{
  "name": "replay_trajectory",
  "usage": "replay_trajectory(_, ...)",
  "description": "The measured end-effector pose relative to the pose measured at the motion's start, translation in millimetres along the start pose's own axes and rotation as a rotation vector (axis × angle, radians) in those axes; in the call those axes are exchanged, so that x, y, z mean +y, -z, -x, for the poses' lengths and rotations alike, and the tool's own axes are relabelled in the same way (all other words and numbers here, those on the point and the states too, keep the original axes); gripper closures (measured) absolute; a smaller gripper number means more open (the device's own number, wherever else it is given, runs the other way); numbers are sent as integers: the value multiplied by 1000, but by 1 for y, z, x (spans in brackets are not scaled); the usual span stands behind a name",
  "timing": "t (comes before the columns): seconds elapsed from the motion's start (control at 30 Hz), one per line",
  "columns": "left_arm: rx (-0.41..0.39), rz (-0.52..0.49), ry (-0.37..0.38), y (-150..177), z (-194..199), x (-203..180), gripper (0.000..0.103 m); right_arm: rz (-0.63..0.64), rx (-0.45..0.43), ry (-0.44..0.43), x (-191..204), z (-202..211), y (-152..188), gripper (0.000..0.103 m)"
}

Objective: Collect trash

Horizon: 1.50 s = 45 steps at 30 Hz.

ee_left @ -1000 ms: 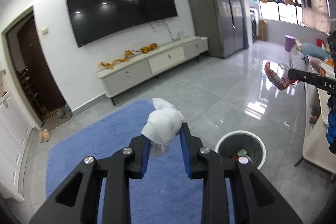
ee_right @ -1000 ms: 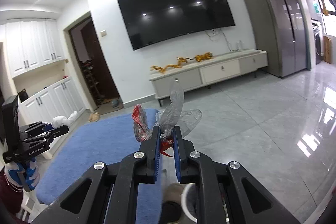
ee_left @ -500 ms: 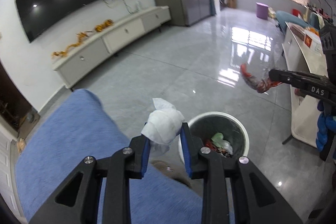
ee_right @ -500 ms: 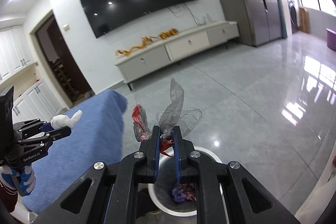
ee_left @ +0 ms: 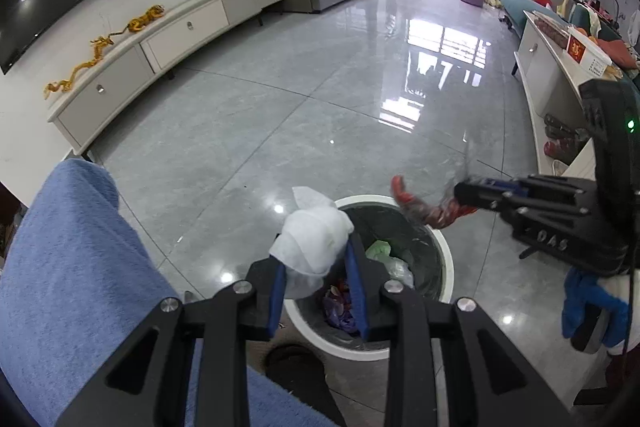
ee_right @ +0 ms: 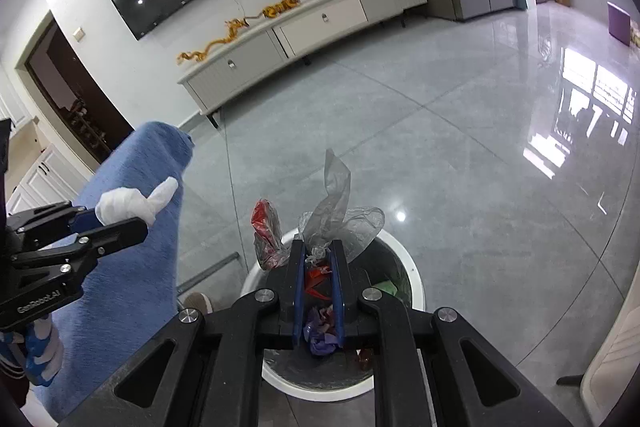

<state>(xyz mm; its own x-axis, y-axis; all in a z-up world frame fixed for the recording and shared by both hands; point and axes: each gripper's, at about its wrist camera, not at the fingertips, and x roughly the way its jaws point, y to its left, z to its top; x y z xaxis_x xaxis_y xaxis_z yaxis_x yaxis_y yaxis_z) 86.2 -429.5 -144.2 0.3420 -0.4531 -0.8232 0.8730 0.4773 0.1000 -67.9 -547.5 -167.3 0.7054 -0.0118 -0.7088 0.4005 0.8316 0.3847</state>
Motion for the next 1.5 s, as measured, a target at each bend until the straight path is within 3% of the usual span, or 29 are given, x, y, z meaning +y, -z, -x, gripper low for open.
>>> replay_trajectory(0.23, 27, 15, 40, -1, -19, -2, 75, -27, 44, 29, -10, -19, 5, 91)
replay_trajectory(0.37, 27, 48, 72, -4, -24, 0, 69, -39, 64, 36, -15, -27, 6, 90)
replay_trajectory(0.43, 22, 62, 81, -6, -25, 1, 62, -43, 74, 31, -16, -30, 7, 90)
replay_trajectory(0.5, 11, 79, 91, -7, -24, 3, 44, -47, 83, 31, -16, -32, 8, 89)
replay_trajectory(0.57, -4, 98, 95, -9, -23, 5, 39, -51, 90, 29, -15, -33, 10, 82)
replay_trajectory(0.67, -9, 110, 100, -11, -22, 7, 38, -55, 97, 31, -15, -34, 12, 67)
replay_trajectory(1.2, -55, 155, 54, -4, 6, 15, 35, -68, 57, 70, -10, -7, 6, 55)
replay_trajectory(1.5, -167, 208, -10, 13, 55, 28, 30, -38, -18, 94, 15, 31, -3, 41)
